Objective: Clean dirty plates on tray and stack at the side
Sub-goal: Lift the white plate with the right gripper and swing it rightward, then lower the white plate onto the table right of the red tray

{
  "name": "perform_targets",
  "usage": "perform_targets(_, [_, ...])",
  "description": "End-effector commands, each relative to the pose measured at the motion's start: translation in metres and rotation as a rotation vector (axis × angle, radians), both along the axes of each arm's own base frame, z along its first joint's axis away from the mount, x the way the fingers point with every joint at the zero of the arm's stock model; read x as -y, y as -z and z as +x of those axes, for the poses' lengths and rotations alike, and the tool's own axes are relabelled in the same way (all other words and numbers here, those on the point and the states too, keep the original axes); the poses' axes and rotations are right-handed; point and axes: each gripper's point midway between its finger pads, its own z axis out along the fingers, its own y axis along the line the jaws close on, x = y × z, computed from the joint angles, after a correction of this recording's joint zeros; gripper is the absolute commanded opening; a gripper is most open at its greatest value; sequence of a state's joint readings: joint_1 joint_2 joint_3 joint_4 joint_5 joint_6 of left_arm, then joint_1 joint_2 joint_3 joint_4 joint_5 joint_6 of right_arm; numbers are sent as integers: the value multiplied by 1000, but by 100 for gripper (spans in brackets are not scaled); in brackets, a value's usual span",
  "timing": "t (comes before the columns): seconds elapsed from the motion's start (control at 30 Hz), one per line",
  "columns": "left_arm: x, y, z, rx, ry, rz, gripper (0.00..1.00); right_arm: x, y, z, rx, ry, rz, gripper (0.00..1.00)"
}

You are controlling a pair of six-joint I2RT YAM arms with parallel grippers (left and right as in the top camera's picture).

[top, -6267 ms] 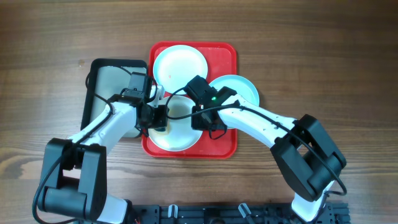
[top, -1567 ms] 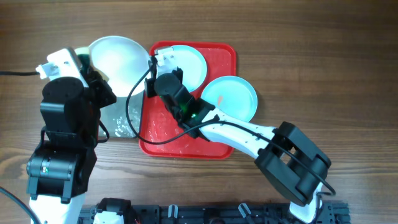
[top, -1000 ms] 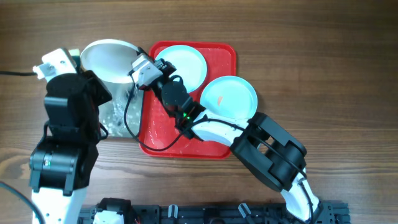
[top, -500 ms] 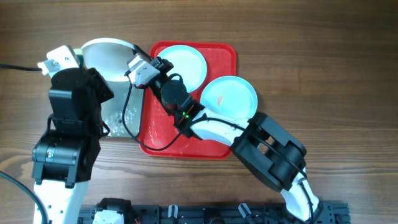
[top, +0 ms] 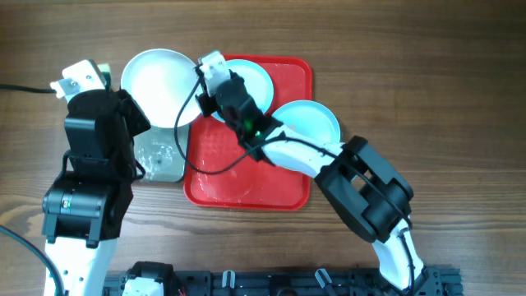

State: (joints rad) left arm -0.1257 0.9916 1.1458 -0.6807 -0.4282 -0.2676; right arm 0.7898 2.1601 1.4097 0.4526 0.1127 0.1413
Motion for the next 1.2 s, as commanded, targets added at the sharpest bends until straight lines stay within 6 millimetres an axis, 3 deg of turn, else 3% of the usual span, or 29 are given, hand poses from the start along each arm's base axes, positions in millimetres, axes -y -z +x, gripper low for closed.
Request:
perform_targets(0.0, [10, 0, 9, -27, 92, 34, 4, -20, -33, 3, -141, -108, 116, 4])
perform_targets(0.1, [11, 8, 14, -52, 92, 36, 4, -15, -49, 8, -271, -139, 116, 4])
perform_targets(0.3, [13, 27, 31, -114, 108, 65, 4, 28, -69, 19, -509, -124, 123, 4])
perform_targets(0.5, [16, 62, 52, -211, 110, 71, 4, 120, -76, 36, -627, 35, 72, 4])
perform_targets(0.73, [29, 112, 77, -334, 183, 63, 4, 222, -93, 25, -701, 163, -7, 4])
perform_targets(0.87, [40, 141, 86, -403, 240, 41, 4, 278, -88, 11, -794, 252, -30, 4])
perform_targets(1.03, [68, 165, 88, -460, 397, -42, 4, 334, -73, -2, -897, 342, -63, 4])
perform_targets(1.17, [59, 168, 89, -464, 381, -57, 4, 369, -67, -8, -943, 414, -67, 4])
